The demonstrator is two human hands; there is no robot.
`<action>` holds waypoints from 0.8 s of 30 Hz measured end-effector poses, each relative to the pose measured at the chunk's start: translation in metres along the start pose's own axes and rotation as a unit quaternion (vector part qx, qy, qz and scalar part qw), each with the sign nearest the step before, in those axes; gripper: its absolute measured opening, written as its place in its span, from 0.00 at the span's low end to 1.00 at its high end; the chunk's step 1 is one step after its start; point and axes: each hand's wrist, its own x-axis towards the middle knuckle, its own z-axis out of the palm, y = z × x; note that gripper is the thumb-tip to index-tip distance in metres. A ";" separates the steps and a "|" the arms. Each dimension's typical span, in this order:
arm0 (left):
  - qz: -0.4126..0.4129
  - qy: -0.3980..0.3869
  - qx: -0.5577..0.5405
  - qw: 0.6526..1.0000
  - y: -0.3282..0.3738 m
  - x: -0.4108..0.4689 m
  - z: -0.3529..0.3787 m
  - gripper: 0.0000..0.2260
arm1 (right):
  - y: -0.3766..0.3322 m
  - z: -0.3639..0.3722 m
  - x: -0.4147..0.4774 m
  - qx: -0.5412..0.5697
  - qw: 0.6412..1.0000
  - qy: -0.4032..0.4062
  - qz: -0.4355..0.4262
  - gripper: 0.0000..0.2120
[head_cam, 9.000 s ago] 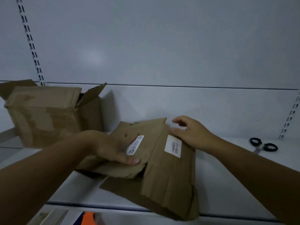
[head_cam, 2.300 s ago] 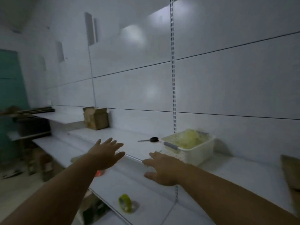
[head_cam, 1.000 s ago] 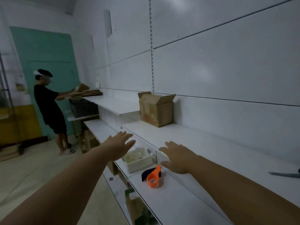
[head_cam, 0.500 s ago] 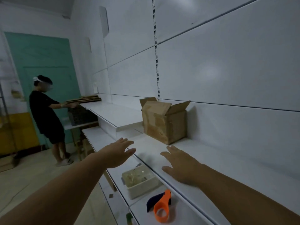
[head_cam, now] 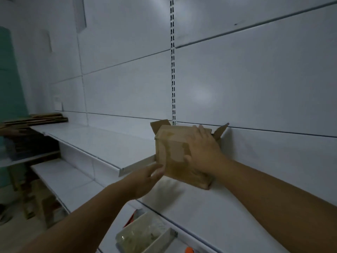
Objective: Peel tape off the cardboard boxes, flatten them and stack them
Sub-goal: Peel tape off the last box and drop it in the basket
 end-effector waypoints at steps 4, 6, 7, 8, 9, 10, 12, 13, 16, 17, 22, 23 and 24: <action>0.030 -0.003 -0.018 0.999 -0.031 0.030 -0.001 0.35 | -0.009 0.006 0.010 -0.049 0.994 -0.056 0.084 0.34; 0.052 0.010 -0.053 0.997 -0.038 0.035 0.008 0.31 | -0.007 0.007 0.010 -0.060 0.995 -0.022 0.079 0.25; 0.074 0.034 -0.070 0.994 -0.040 0.035 0.014 0.27 | -0.005 0.004 0.007 -0.058 0.995 -0.010 0.078 0.23; 0.096 0.064 -0.081 0.990 -0.040 0.033 0.020 0.24 | -0.004 0.002 0.004 -0.048 0.996 0.000 0.080 0.21; 0.109 0.097 -0.091 0.985 -0.039 0.030 0.025 0.24 | -0.001 -0.001 0.001 -0.027 0.996 0.005 0.090 0.20; 0.119 0.132 -0.107 0.978 -0.039 0.028 0.028 0.26 | 0.003 -0.004 -0.003 0.003 0.994 0.015 0.107 0.20; 0.129 0.194 -0.169 0.958 -0.038 0.028 0.025 0.29 | 0.012 -0.016 -0.012 0.099 0.982 0.047 0.155 0.18; 0.133 0.215 -0.209 0.945 -0.034 0.029 0.019 0.31 | 0.017 -0.025 -0.018 0.174 0.966 0.054 0.185 0.17; 0.146 0.232 -0.305 0.912 -0.012 0.035 -0.003 0.39 | 0.026 -0.057 -0.038 0.459 0.847 0.045 0.263 0.17; 0.156 0.220 -0.333 0.904 -0.003 0.037 -0.010 0.42 | 0.027 -0.065 -0.046 0.543 0.789 0.028 0.285 0.18; 0.210 0.102 -0.490 0.840 0.059 0.046 -0.028 0.25 | 0.045 -0.062 -0.098 0.742 0.573 -0.033 0.347 0.20; 0.217 0.085 -0.493 0.838 0.072 0.047 -0.027 0.23 | 0.048 -0.057 -0.109 0.750 0.559 -0.051 0.350 0.20; 0.215 0.069 -0.484 0.845 0.082 0.048 -0.022 0.21 | 0.052 -0.051 -0.120 0.744 0.560 -0.069 0.357 0.21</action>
